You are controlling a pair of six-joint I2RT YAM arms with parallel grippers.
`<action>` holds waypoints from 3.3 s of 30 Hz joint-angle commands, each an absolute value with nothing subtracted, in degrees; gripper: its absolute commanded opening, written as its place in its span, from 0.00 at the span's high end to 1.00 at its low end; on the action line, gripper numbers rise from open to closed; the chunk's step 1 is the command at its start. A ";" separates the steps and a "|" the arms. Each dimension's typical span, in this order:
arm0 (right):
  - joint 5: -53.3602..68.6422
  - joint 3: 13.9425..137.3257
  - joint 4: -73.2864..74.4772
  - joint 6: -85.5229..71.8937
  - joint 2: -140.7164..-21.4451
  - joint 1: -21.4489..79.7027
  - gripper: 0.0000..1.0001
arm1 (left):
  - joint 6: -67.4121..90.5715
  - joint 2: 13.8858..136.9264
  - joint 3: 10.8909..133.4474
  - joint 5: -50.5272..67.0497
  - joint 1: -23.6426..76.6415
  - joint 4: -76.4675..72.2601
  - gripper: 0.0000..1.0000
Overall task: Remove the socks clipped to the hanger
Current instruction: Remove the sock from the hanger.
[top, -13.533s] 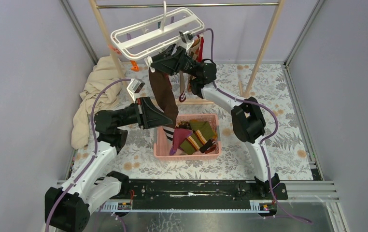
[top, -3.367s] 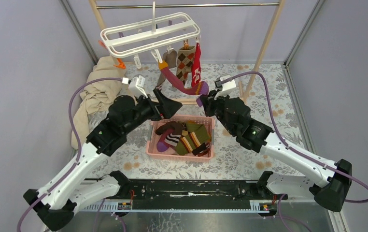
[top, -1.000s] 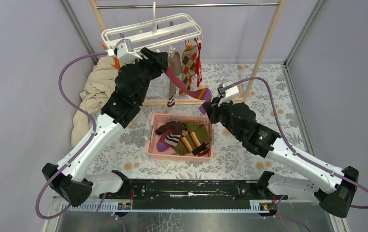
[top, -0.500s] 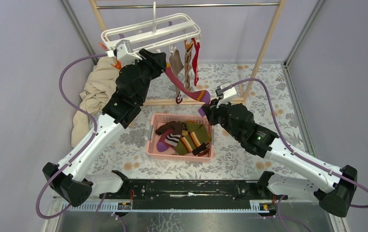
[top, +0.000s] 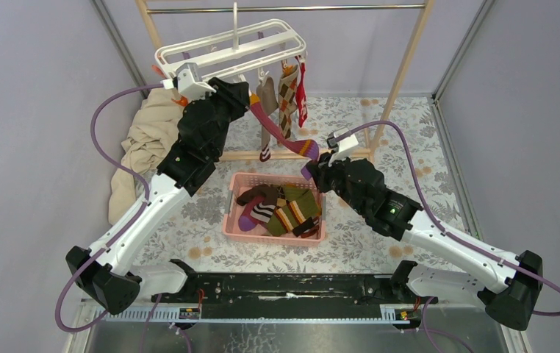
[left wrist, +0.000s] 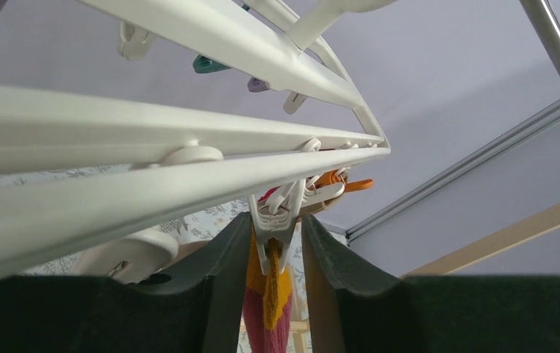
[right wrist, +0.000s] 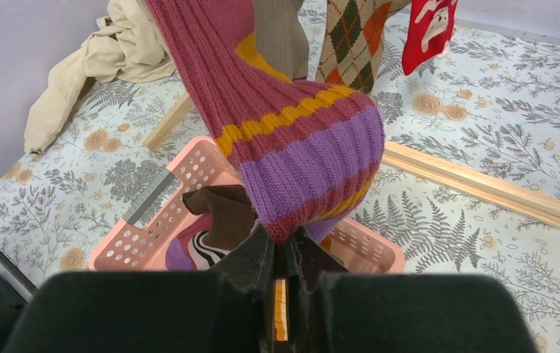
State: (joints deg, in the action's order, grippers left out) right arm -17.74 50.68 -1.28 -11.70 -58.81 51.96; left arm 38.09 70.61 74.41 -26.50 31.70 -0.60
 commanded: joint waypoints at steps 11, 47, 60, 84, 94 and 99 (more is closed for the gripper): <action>-15.20 50.04 -5.42 -13.11 -58.97 52.37 1.00 | 37.33 70.53 74.21 -30.36 31.29 -5.57 0.72; -13.28 49.22 -4.97 -12.92 -59.39 52.38 1.00 | 37.27 72.82 75.97 -32.68 31.29 -8.79 0.44; -12.90 48.34 -5.01 -13.02 -59.50 52.38 1.00 | 36.59 72.33 75.44 -33.84 31.29 -9.39 0.67; -9.97 43.81 -2.41 -12.53 -54.18 52.38 1.00 | 35.94 71.66 73.60 -30.42 30.25 -11.87 0.43; -9.28 43.09 -2.47 -12.40 -53.26 52.40 1.00 | 36.79 73.21 74.28 -29.44 29.84 -11.91 0.70; -8.66 43.52 -2.47 -12.40 -53.44 52.38 1.00 | 36.60 73.39 75.28 -29.35 29.88 -11.24 0.80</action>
State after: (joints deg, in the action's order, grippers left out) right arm -9.76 42.85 -0.64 -12.88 -54.37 52.01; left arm 36.97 72.75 73.91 -28.88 30.30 -9.50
